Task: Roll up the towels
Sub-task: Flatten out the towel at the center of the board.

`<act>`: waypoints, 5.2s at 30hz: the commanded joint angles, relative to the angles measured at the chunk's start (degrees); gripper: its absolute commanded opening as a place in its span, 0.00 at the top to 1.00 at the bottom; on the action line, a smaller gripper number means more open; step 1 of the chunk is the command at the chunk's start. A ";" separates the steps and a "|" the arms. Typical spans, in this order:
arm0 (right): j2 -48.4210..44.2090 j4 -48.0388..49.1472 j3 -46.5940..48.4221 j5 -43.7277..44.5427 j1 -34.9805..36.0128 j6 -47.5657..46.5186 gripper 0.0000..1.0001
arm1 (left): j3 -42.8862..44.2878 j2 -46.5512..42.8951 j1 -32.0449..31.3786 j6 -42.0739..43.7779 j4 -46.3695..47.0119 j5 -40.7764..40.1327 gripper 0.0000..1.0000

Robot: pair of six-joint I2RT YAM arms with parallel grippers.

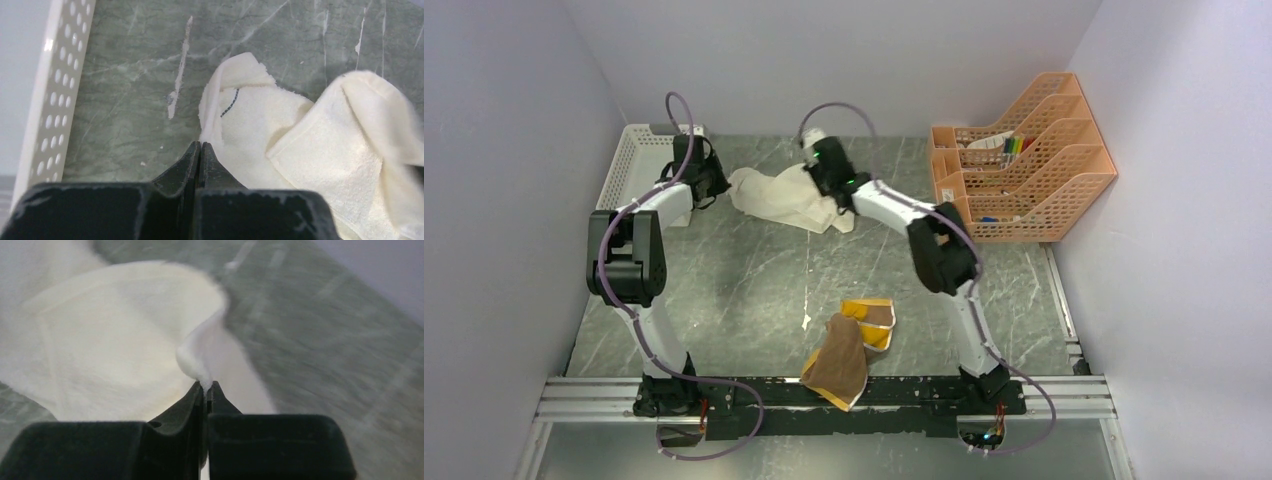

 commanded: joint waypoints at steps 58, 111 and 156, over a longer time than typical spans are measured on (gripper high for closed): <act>-13.10 -7.68 -11.52 -12.31 -13.23 11.91 0.33 | 4.35 -4.38 5.37 -3.64 -3.95 19.32 0.93; -33.68 3.97 -15.98 -4.61 -26.24 11.59 1.00 | 21.54 -8.54 10.84 -5.65 -13.06 11.26 0.93; -25.93 25.35 -32.88 -9.08 -26.47 18.54 1.00 | 12.48 -0.22 4.05 -6.86 -11.21 0.73 0.93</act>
